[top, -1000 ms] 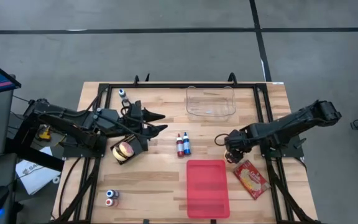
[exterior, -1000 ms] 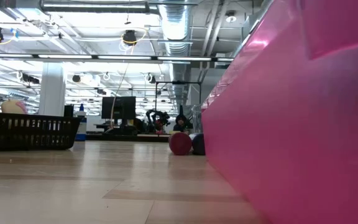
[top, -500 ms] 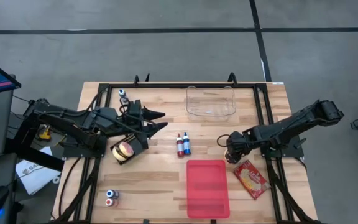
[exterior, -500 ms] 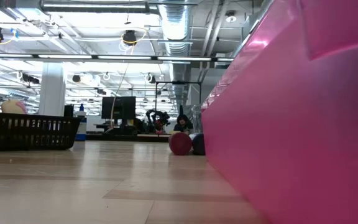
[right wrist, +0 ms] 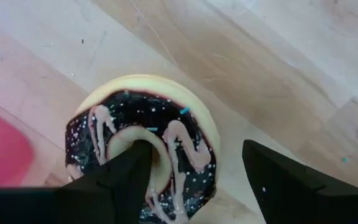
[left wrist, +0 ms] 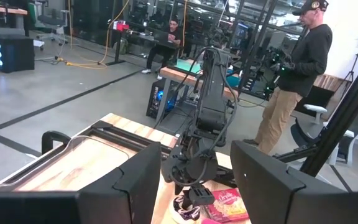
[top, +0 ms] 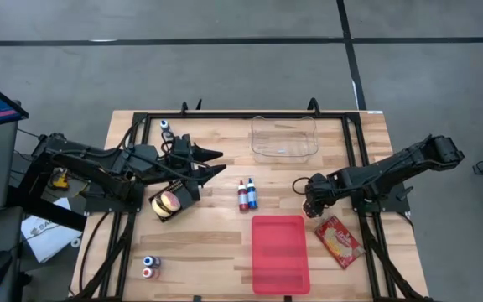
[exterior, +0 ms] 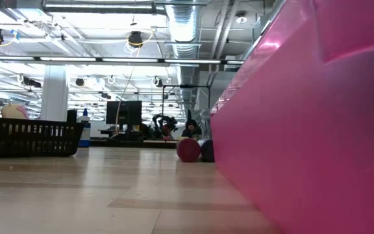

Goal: Pick & Place Food Item
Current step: Put the black donut into the black bin

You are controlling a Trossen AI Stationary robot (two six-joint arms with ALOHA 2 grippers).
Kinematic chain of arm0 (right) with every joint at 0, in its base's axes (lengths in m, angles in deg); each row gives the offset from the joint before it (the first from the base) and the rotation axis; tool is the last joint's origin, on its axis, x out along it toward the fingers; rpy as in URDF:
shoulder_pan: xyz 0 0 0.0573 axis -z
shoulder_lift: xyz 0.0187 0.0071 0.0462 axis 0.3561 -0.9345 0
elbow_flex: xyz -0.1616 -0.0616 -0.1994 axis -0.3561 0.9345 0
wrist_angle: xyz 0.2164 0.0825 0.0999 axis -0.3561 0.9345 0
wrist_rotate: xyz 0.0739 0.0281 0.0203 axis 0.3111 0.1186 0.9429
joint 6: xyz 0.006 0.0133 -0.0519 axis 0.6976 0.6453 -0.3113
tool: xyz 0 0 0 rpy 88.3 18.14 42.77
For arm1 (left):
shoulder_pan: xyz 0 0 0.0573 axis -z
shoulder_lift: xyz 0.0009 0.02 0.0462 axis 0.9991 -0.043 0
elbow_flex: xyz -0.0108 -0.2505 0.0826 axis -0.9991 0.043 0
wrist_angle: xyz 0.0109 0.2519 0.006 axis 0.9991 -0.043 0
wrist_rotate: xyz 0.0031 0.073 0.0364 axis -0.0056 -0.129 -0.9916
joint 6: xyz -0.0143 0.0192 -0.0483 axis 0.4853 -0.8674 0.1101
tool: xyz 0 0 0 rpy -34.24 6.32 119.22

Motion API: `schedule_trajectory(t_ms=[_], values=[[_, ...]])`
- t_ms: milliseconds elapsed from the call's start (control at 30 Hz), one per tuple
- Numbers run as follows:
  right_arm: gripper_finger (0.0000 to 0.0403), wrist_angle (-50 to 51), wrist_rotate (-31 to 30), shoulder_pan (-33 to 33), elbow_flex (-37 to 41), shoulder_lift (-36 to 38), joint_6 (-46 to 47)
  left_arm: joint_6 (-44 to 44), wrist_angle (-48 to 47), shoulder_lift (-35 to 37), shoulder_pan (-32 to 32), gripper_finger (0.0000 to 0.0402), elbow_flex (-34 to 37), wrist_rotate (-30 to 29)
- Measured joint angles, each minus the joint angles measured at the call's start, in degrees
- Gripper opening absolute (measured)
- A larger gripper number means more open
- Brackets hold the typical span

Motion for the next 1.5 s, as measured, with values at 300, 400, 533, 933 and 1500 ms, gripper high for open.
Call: schedule_trajectory(t_ms=[300, 400, 533, 933, 1500], values=[[0.0176, -0.2, 0.0, 0.0, 0.0, 0.0, 0.1, 0.0, 0.0, 0.0, 0.0, 0.019, 0.0, 0.0], [0.015, -1.1, 0.0, 0.0, 0.0, 0.0, 0.2, 0.0, 0.0, 0.0, 0.0, 0.019, 0.0, 0.0], [0.0121, -4.5, -0.2, 0.0, 0.0, 0.0, 0.3, 0.0, -0.4, 0.0, 0.0, 0.019, 0.0, -0.2], [0.0108, -7.2, -6.1, 3.5, -8.2, 1.7, -3.7, 4.7, -8.4, -2.0, -0.5, 0.019, 0.0, -2.3], [0.0108, -7.7, -14.6, 13.4, -37.0, -4.0, -27.1, 20.3, 1.8, -12.2, -8.0, 0.0227, 0.0, 2.5]])
